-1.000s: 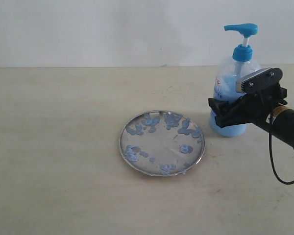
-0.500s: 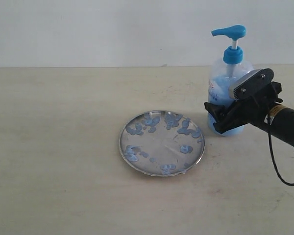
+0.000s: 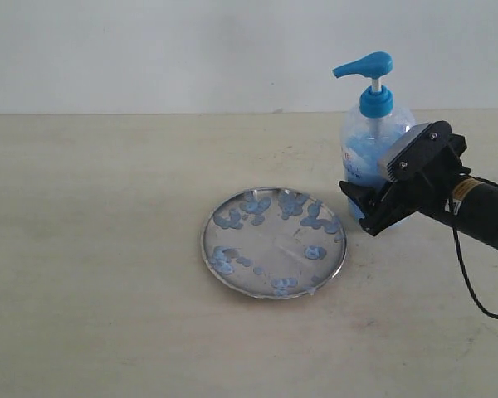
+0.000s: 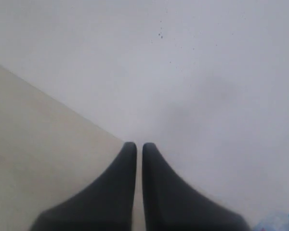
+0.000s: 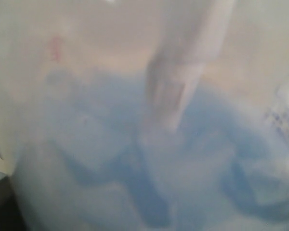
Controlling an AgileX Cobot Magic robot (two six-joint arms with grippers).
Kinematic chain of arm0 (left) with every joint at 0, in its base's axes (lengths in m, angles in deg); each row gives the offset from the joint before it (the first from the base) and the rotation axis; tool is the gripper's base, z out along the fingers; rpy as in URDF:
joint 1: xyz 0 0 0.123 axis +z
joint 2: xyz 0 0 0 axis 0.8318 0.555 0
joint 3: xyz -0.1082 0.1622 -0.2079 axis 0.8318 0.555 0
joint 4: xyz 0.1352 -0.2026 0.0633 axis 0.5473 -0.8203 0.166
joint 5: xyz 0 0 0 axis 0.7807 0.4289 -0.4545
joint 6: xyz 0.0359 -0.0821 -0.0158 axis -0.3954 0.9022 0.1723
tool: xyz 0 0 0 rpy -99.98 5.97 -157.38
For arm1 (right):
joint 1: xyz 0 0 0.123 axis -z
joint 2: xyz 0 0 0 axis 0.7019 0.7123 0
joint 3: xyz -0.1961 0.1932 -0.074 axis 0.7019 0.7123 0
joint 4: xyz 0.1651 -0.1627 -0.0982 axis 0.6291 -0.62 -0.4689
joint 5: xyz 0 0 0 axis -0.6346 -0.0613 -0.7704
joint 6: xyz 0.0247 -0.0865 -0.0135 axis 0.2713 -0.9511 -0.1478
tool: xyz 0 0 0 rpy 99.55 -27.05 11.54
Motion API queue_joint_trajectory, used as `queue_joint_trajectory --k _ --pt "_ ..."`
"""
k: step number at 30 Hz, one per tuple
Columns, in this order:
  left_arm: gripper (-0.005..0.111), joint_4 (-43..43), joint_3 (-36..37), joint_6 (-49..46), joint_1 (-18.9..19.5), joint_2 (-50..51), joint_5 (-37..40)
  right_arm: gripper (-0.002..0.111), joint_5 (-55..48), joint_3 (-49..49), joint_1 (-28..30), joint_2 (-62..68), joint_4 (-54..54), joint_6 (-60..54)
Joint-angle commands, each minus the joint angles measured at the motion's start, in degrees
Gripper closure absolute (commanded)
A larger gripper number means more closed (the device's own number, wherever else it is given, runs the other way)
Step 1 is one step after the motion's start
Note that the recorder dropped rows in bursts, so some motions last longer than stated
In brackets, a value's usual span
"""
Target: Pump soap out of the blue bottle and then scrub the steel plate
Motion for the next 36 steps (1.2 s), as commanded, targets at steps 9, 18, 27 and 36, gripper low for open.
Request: queue_joint_trajectory --k 9,18,27,36 --pt "0.102 60.3 -55.2 21.5 -27.5 87.3 -39.4 0.108 -5.6 0.5 0.0 0.7 -2.5 0.9" --pt "0.102 70.2 -74.7 25.5 -32.9 101.2 -36.2 0.108 -5.6 0.5 0.0 0.7 -2.5 2.4" --pt "0.102 72.7 -80.3 25.8 -34.6 106.8 -32.5 0.108 -5.6 0.5 0.0 0.7 -2.5 2.4" --pt "0.102 73.5 -80.9 25.1 -34.6 109.4 -32.9 0.108 -5.6 0.5 0.0 0.7 -2.5 2.4"
